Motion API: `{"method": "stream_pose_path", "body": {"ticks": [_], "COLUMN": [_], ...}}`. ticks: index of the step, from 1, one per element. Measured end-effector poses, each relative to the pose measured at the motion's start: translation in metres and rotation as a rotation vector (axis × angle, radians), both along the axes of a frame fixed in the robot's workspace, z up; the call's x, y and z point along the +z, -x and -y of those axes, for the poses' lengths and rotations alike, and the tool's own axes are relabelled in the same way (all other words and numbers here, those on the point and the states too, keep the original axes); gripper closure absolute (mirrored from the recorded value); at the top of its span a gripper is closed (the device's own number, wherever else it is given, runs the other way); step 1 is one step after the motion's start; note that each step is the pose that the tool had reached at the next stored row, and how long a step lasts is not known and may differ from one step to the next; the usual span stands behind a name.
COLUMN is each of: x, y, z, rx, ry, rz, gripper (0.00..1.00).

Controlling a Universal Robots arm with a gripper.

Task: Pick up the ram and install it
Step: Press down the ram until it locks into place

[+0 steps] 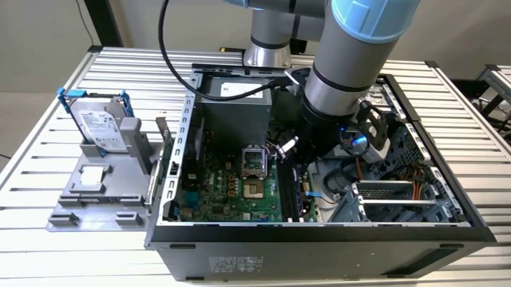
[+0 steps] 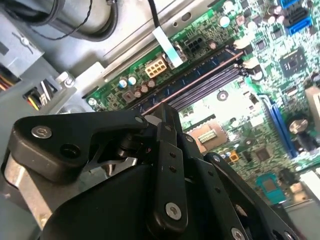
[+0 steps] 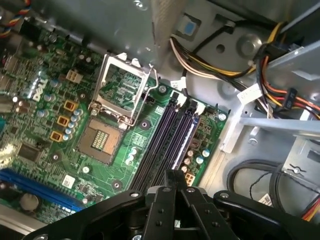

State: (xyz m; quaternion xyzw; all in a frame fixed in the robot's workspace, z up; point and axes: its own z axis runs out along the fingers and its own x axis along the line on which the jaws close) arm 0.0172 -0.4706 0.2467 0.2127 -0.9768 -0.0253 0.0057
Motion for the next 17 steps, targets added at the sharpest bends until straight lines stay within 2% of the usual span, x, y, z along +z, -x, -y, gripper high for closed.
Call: {"method": "stream_pose_path", "body": {"ticks": [4,10,17], "x": [0.0001,0.0002,0.0003], "y": [0.0,0.0,0.0], "z": [0.0,0.0,0.0], "rx": [0.061,0.151,0.273], "ry": [0.0,0.0001,-0.0001], "rz": [0.003,0.0105,0.0168], "gripper": [1.0,1.0,1.0]}}
